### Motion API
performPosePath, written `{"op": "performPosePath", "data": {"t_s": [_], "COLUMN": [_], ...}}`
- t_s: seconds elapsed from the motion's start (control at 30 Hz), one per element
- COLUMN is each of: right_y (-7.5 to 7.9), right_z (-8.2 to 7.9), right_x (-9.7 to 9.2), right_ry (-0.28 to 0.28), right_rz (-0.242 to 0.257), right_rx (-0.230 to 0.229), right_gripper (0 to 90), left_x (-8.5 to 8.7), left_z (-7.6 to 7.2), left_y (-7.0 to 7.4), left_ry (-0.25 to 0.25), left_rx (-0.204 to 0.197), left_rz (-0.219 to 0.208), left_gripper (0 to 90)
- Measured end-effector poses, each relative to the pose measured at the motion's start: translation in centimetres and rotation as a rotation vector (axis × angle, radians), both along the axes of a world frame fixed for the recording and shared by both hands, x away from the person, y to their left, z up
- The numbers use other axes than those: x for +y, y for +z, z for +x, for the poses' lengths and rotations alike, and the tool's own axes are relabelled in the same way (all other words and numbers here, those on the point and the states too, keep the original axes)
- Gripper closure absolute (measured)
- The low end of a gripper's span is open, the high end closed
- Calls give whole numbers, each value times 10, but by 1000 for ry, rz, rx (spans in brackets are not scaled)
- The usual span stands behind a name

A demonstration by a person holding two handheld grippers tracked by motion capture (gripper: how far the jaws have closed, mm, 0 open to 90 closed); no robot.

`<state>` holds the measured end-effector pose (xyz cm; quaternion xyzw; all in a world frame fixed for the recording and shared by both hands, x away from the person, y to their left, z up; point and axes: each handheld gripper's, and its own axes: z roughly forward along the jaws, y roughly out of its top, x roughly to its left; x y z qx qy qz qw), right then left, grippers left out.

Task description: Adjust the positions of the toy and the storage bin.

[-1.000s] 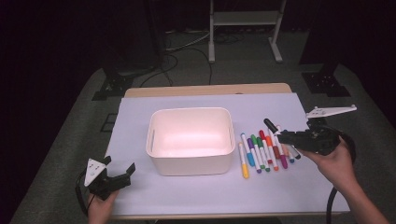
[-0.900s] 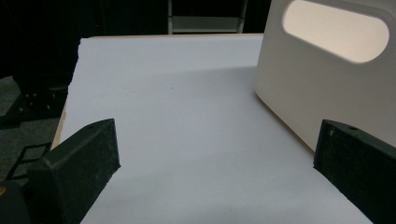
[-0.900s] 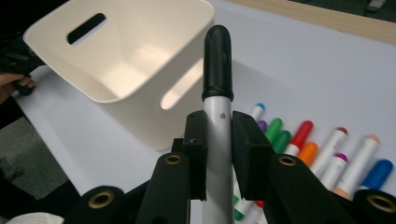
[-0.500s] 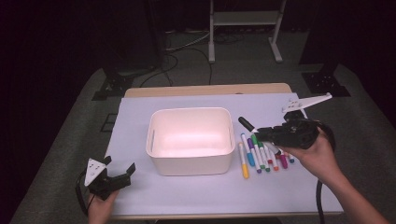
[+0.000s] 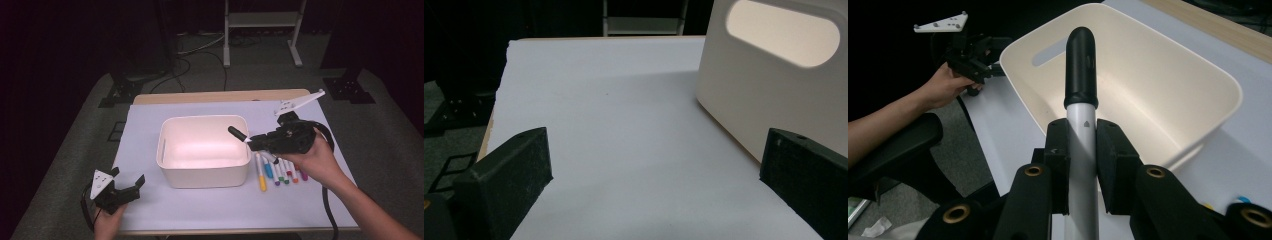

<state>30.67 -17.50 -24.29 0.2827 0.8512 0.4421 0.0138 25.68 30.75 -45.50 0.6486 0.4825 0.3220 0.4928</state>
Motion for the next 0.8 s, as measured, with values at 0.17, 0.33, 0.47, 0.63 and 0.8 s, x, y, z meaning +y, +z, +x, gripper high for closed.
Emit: {"op": "performPosePath", "data": {"t_s": [0.17,0.33,0.47,0.63,0.8], "right_y": [2,4,3,1,-3], "right_z": [5,10,15,23,30], "right_x": [18,34,49,67,85], "right_ry": [45,85,118,162,216], "right_rz": [-10,-20,-26,-35,-47], "right_rx": [-2,-2,6,24,48], "right_gripper": [759,759,759,759,759], "left_x": [0,0,0,0,0], "left_z": [0,0,0,0,-1], "left_y": [0,0,0,0,0], "left_ry": [0,-1,-2,-4,-5], "left_rx": [0,-1,-2,-3,-4], "left_rz": [1,1,0,0,-1], "left_gripper": [0,0,0,0,0]}}
